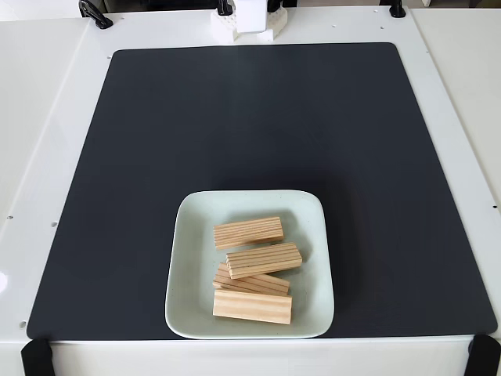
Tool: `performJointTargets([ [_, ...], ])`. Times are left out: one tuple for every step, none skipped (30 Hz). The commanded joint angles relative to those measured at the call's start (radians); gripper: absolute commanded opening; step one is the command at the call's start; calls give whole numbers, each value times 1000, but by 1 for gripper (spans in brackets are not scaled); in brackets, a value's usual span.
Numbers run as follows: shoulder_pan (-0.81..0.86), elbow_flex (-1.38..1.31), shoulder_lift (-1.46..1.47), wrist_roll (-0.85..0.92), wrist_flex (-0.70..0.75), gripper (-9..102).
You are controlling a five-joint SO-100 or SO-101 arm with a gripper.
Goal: Pick up the wooden block and place them on the plate.
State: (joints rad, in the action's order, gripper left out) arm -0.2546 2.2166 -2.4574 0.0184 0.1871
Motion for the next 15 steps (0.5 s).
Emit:
performJointTargets([
  [15, 107, -172, -21, -20, -1],
  [25, 144, -222, -38, -20, -1],
  [35, 184, -276, -58, -20, -1],
  [43, 222, -333, -80, -20, -1],
  [51, 261, -390, -100, -20, -1],
  [55, 298, -451, -117, -20, -1],
  [63, 334, -511, -130, -20, -1],
  [71, 370, -569, -141, -20, -1],
  [80, 403, -626, -144, -18, -1],
  [86, 434, -676, -144, -17, -1],
  [92, 462, -723, -144, -14, -1],
  [100, 489, -764, -144, -11, -1],
  [109, 517, -802, -144, -9, -1],
  [117, 546, -836, -144, -9, -1],
  [126, 572, -865, -144, -9, -1],
])
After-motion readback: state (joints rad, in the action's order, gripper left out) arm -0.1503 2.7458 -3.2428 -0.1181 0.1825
